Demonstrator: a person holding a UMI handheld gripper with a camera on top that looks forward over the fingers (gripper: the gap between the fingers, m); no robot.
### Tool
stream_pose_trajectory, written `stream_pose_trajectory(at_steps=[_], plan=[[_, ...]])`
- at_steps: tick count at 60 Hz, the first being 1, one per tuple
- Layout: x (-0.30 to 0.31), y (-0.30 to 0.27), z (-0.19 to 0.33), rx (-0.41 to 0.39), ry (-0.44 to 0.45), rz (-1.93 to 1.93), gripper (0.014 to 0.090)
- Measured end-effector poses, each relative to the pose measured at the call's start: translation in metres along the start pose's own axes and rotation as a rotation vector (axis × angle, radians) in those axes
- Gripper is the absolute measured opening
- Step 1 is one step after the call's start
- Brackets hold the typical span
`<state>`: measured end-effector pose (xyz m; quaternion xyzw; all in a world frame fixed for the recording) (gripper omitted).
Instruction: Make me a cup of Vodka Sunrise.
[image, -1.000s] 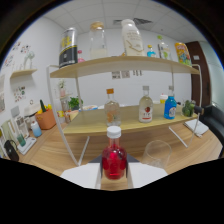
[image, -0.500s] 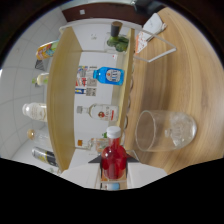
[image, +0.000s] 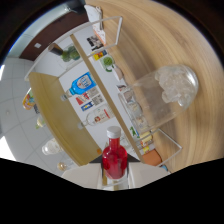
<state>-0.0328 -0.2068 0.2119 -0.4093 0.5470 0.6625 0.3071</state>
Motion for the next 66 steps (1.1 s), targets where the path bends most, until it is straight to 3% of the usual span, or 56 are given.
stream_pose_trajectory(at_steps=[9,21,29,46,58,66], plan=[[-0.008,0.009,0.000,0.019,0.083,-0.390,0.0344],[-0.024,0.037,0.004,0.098,0.188,-1.277,0.0346],[0.009,0.056,0.015,0.086,0.232,-1.637,0.0345],[0.158,0.040,0.025,-0.090,0.517,-1.836,0.0345],[0.210,0.012,0.020,-0.139,0.706,-1.899,0.0345],[0.220,0.008,0.022,-0.149,0.736,-1.890,0.0344]])
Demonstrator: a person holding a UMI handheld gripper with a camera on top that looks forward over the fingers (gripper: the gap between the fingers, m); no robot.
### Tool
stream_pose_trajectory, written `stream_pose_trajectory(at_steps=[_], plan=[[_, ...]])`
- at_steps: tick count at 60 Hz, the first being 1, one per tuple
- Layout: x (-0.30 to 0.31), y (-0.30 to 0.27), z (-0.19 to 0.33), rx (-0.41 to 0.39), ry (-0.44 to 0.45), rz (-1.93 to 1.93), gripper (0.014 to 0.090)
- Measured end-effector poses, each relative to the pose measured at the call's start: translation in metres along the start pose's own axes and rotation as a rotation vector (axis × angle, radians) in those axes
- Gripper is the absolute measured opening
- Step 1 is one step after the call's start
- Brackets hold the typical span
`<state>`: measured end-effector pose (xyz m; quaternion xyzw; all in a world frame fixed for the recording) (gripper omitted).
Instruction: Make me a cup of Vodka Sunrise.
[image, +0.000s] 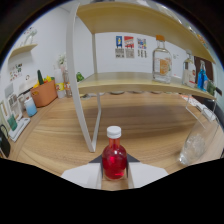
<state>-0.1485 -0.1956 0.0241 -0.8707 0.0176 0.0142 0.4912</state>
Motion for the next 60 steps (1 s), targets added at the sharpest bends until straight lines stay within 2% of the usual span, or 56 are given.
stream_pose_trajectory(at_steps=[10,31,37,39,44,45,60], plan=[[-0.002,0.016,0.004,-0.085,-0.010,-0.002,0.0347],[-0.005,0.025,-0.005,-0.098,-0.044,-0.052,0.0362],[-0.007,0.026,-0.011,-0.094,-0.060,-0.054,0.0447],[-0.009,0.024,-0.014,-0.087,-0.074,-0.056,0.0499],[-0.015,0.017,-0.025,-0.079,-0.126,-0.066,0.0769],[-0.016,0.015,-0.029,-0.077,-0.137,-0.067,0.0869],[0.009,-0.052,-0.111,0.066,-0.178,-0.039,0.0858]])
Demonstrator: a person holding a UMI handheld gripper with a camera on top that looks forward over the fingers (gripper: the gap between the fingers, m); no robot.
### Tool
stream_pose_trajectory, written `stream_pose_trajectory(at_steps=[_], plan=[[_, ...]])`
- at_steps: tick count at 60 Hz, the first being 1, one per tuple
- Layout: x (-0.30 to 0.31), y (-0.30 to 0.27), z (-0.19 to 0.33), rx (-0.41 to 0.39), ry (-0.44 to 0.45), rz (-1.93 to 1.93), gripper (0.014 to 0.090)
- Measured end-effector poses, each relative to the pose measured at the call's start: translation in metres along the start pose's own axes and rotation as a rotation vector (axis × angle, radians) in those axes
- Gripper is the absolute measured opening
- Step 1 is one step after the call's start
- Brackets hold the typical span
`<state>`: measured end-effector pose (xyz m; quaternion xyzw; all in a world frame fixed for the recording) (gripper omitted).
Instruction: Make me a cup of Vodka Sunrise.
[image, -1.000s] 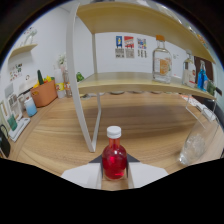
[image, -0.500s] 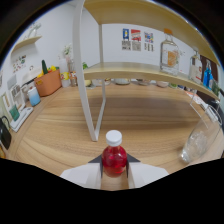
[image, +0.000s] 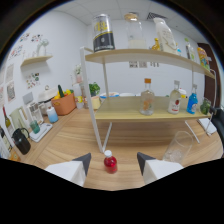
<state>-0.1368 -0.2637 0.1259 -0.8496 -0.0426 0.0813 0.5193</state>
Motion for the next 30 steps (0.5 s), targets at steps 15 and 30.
stream_pose_trajectory(at_steps=[15,30], plan=[[0.077,0.001,-0.073,0.020,0.069,0.063,0.0852],[0.170,-0.008,-0.113,-0.005,0.163,0.097,0.0857]])
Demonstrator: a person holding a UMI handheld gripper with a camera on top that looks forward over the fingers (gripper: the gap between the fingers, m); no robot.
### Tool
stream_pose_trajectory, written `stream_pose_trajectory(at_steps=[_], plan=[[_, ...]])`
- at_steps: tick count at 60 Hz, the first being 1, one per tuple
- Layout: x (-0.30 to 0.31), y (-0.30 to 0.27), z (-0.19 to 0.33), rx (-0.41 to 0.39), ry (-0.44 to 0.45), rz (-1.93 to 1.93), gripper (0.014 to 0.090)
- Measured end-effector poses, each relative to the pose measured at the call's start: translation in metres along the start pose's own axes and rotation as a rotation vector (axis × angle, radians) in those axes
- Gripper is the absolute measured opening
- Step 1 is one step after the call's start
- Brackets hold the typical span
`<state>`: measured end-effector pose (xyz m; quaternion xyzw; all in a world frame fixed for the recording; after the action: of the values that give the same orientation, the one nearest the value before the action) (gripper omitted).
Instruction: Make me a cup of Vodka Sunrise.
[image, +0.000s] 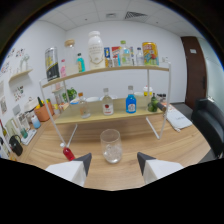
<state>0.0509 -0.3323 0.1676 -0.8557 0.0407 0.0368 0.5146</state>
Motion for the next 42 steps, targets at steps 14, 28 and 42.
stream_pose_trajectory(at_steps=[14,28,42], plan=[[0.068,-0.155,-0.011,0.211,0.003,0.011,0.0858],[0.110,-0.275,0.024,0.346,-0.038,-0.010,0.0855],[0.127,-0.308,0.085,0.317,-0.059,-0.060,0.0750]])
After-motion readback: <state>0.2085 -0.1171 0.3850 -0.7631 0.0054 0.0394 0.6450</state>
